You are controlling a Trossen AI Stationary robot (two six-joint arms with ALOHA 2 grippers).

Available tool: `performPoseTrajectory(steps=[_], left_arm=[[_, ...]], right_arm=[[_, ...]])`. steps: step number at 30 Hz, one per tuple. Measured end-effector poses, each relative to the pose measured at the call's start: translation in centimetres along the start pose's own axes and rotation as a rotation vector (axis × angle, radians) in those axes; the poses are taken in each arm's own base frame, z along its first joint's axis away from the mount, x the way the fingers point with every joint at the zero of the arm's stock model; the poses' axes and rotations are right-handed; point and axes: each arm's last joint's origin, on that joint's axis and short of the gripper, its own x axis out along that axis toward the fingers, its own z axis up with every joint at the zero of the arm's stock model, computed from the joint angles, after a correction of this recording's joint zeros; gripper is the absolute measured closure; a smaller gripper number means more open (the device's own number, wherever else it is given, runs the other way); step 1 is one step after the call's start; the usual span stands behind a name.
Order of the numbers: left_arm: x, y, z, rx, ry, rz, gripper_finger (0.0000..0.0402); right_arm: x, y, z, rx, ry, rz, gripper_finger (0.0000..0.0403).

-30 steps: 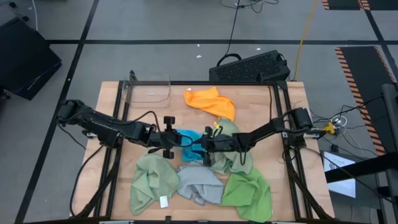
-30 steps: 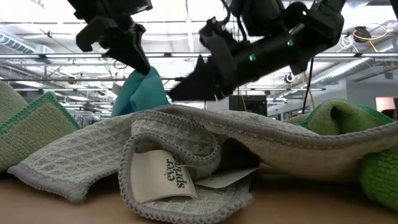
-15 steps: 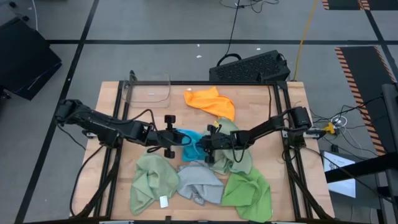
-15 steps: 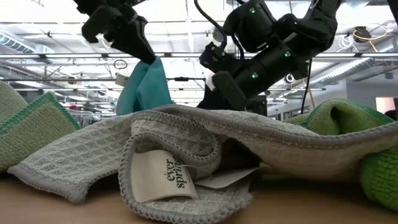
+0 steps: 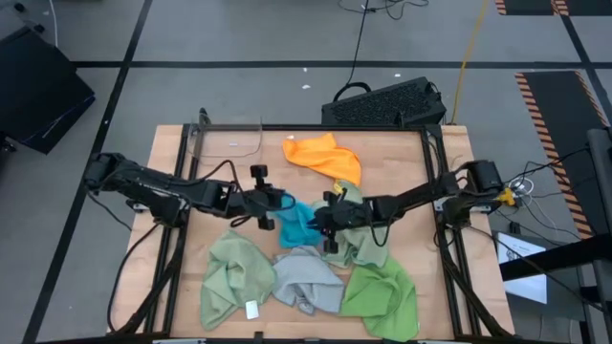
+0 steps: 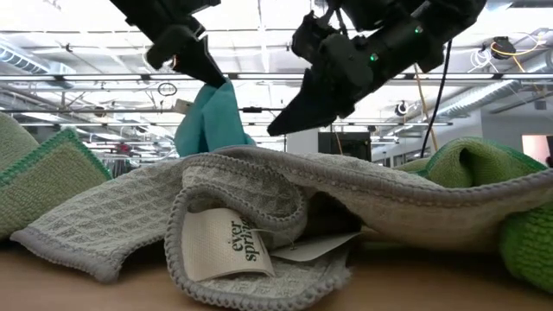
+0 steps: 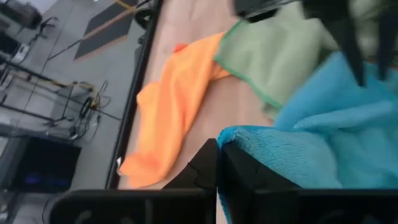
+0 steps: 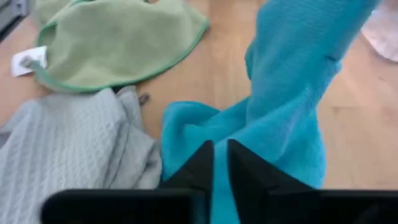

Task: Fold microfiber towels
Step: Fold the blue microfiber cloth

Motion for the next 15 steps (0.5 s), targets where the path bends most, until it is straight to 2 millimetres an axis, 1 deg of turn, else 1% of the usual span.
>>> performPoseTrajectory(steps=[3, 4, 7, 9, 12, 14, 15], left_arm=[[0.3, 0.5, -0.1, -0.021, 0.01, 0.006, 0.039], [0.4, 0.5, -0.1, -0.025, 0.008, -0.008, 0.0395], [0.4, 0.6, 0.0, -0.034, -0.009, -0.028, 0.0394], [0.4, 0.6, 0.1, -0.037, -0.018, -0.028, 0.0387], [0.4, 0.6, 0.2, -0.038, -0.027, -0.031, 0.0383], [0.4, 0.7, 0.2, -0.031, -0.031, -0.031, 0.0387], [0.4, 0.7, 0.2, -0.027, -0.031, -0.031, 0.0392]], right_arm=[[0.6, 0.5, -0.7, 0.016, -0.002, -0.127, 0.0285], [0.9, 0.6, -0.9, 0.021, -0.009, -0.145, 0.0265], [1.7, 0.7, -1.5, 0.014, -0.015, -0.125, 0.021], [2.2, 0.8, -1.9, 0.015, -0.015, -0.109, 0.0186], [2.8, 0.6, -2.7, 0.027, 0.01, -0.143, 0.0173], [3.0, 0.2, -2.9, 0.034, 0.019, -0.158, 0.0185], [3.1, 0.1, -3.0, 0.034, 0.022, -0.166, 0.0198]])
